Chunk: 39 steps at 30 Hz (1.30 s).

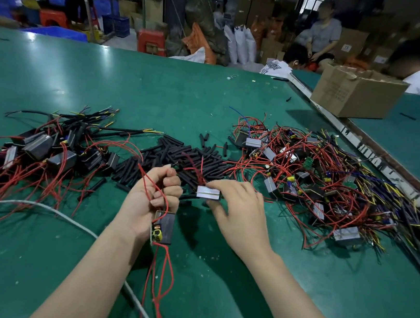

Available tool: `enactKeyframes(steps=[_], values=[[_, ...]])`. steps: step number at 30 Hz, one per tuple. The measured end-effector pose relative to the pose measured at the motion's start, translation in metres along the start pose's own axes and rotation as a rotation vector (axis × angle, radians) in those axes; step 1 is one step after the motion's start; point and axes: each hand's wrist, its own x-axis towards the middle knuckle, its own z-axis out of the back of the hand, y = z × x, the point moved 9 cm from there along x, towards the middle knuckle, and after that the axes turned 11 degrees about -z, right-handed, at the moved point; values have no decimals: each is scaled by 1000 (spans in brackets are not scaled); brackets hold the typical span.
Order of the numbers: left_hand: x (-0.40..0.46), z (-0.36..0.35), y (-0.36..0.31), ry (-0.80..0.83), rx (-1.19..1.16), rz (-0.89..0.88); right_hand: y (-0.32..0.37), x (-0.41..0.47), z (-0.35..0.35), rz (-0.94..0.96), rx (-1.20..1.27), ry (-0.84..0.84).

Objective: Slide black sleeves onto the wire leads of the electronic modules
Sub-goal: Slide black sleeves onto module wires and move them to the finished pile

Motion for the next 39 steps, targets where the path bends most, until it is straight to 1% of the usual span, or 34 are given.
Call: enactKeyframes(steps=[4,6,8,11,13,14,16,19,20,23,26,30,34,36,39], values=[[1,4,-1,-36,56,-15,-3,1,21,-48,6,-136],[2,7,0,-47,51,-13,-15,3,33,-137,-8,-207],[3,10,0,-63,59,-24,-36,4,46,-270,-19,-269],[5,13,0,-76,82,-43,-68,4,55,-476,-136,-256],[5,14,2,-74,87,-39,-73,2,57,-524,-189,-243],[5,14,3,-74,86,-33,-68,1,56,-494,-182,-243],[4,15,4,-85,101,-35,-48,3,46,-345,-137,-207],[5,16,2,-107,198,-87,-16,7,11,-115,-144,-2],[4,16,1,-103,250,-108,-11,10,0,-84,-151,61],[2,14,0,-79,413,-130,-14,19,-24,-84,-150,193],[0,11,3,-39,408,-127,-26,23,-42,-79,-245,301],[1,8,1,-4,490,-168,-31,29,-45,-48,-284,293],[2,9,-7,-22,591,-267,-31,27,-47,26,-335,239],[2,9,-12,-26,573,-301,-27,24,-38,44,-255,170],[3,9,-15,-35,587,-314,-31,26,-17,2,-35,44]])
